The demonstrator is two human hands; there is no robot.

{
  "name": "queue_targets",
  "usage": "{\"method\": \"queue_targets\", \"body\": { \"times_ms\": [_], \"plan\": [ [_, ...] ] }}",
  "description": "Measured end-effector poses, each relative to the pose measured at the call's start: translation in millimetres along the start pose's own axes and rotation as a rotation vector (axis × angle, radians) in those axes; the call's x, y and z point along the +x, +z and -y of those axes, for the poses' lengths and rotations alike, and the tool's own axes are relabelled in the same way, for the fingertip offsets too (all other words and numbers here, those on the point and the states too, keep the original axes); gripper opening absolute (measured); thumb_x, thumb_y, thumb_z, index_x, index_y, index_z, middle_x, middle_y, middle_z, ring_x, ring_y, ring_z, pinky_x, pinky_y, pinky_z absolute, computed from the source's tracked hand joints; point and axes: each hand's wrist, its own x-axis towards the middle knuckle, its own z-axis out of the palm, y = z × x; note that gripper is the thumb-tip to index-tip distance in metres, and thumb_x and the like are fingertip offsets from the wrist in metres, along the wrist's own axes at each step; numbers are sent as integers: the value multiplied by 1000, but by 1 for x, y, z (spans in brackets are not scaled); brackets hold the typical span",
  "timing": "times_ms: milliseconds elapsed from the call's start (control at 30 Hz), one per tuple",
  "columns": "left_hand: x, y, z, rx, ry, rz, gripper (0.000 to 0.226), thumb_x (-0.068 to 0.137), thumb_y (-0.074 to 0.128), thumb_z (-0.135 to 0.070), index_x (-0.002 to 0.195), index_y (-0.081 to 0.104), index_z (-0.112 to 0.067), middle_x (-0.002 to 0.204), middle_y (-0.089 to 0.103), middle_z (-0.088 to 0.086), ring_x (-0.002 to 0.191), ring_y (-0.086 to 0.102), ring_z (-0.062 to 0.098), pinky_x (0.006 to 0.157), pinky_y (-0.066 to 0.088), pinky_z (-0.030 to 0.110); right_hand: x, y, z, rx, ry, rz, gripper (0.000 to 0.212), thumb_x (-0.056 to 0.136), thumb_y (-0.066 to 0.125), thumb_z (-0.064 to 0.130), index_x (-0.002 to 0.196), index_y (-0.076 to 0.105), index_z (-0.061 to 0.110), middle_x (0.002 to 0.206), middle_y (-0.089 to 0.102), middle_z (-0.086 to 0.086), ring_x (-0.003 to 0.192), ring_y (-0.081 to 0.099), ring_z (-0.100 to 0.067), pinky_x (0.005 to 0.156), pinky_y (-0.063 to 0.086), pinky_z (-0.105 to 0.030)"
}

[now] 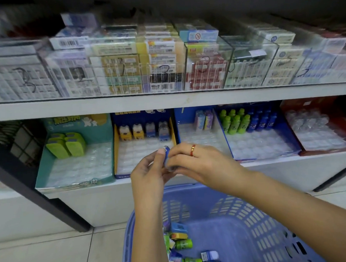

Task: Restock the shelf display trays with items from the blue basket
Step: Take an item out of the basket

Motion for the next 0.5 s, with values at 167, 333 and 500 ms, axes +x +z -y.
{"method": "queue_targets", "body": {
  "times_ms": [167,333,500],
  "plan": [
    [7,-11,5,705,330,-22,28,97,45,-33,115,64,-21,108,70,2,92,64,13,81,49,26,36,4,-20,140,270,-180,23,89,61,19,109,65,8,103,65,-8,90,59,-16,79,43,-21],
    [11,-20,17,1182,344,151,42,96,50,-29,135,50,-14,144,45,0,135,36,15,114,25,28,84,24,-52,297,551,-134,24,92,59,17,114,64,11,110,68,-5,101,61,-17,81,39,-12],
    [14,-22,14,1193,323,187,44,96,49,-31,137,48,-15,148,40,-4,138,32,12,117,18,28,103,48,-65,234,574,-25,25,91,58,15,115,64,9,114,67,-7,106,60,-19,85,39,-16]
  ]
}}
